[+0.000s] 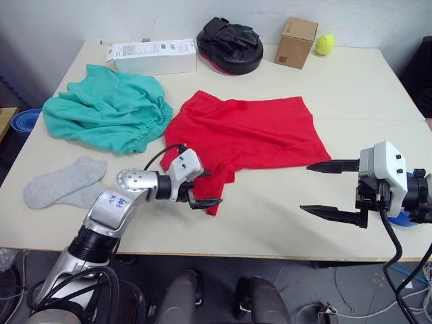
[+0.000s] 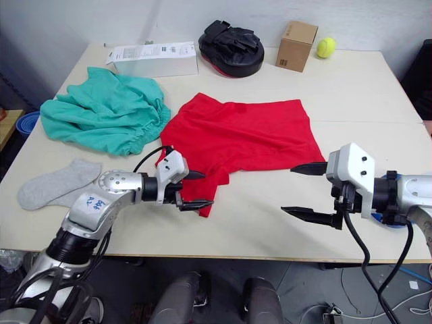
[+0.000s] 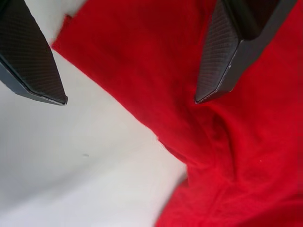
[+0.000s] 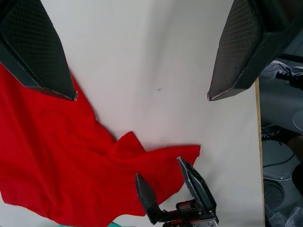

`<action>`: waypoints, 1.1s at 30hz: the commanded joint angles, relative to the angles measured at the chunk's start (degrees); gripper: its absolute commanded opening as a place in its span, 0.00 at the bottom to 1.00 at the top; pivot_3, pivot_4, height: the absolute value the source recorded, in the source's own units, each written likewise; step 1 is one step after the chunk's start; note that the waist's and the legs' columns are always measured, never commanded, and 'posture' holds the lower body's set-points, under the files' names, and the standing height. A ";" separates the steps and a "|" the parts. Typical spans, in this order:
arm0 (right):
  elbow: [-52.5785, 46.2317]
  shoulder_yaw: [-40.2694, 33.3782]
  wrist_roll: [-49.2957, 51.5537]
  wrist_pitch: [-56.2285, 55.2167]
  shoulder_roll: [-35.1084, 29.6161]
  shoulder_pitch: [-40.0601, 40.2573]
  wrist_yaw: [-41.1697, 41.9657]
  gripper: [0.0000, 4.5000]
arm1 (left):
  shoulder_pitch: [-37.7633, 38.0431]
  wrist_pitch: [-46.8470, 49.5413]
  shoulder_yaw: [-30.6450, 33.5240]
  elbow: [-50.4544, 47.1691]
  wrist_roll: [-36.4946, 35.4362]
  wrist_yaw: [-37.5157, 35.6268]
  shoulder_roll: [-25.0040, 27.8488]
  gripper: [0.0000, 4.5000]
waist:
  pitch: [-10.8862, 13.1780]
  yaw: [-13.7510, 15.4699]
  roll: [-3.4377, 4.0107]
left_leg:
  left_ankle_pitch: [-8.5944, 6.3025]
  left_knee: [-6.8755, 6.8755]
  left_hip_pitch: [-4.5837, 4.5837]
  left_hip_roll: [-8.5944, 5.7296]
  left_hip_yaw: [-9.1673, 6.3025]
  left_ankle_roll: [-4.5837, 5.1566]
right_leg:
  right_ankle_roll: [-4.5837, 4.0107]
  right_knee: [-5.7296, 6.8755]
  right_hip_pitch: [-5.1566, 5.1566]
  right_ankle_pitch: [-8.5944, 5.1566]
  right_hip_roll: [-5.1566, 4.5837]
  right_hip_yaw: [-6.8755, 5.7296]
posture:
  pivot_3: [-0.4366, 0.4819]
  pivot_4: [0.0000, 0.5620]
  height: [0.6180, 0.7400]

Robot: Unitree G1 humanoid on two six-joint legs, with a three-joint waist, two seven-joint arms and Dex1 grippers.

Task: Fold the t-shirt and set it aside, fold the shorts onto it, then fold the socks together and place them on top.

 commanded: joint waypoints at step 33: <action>-5.04 -0.51 1.02 -2.97 0.44 4.75 1.03 1.00 | -0.10 -22.47 -4.70 8.24 7.56 -26.49 16.48 0.00 | -0.01 -0.19 -0.01 | 0.00 0.00 0.01 0.02 -0.02 -0.02 | -0.01 -0.02 -0.02 0.00 -0.02 -0.02 | 0.48 0.27 1.00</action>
